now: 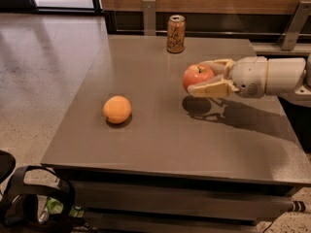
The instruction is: Move apple near orange can
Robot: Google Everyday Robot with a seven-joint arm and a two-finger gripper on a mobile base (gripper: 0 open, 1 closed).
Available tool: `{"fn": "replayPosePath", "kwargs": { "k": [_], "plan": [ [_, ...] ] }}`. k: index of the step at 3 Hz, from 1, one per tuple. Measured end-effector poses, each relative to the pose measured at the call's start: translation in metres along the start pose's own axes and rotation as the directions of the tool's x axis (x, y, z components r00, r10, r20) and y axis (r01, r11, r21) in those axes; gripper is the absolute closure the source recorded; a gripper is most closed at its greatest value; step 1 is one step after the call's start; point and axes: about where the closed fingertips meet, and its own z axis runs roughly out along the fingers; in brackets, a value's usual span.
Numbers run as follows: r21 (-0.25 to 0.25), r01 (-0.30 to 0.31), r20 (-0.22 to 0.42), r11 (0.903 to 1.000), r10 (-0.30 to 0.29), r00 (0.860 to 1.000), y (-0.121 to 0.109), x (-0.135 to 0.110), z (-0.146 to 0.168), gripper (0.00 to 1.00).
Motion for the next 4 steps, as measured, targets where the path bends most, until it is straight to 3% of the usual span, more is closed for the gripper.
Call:
{"fn": "replayPosePath", "kwargs": {
  "k": [1, 2, 3, 4],
  "plan": [
    [0.119, -0.054, -0.023, 0.9914, 0.057, 0.998, -0.046, -0.003, -0.023, 1.00],
    [0.213, -0.104, -0.051, 0.9715, 0.117, 0.992, -0.088, 0.001, -0.044, 1.00],
    [0.332, -0.131, -0.055, 0.9342, 0.157, 0.986, -0.164, 0.009, -0.068, 1.00],
    [0.332, -0.131, -0.055, 0.9343, 0.158, 0.986, -0.164, 0.009, -0.068, 1.00]
  ]
}}
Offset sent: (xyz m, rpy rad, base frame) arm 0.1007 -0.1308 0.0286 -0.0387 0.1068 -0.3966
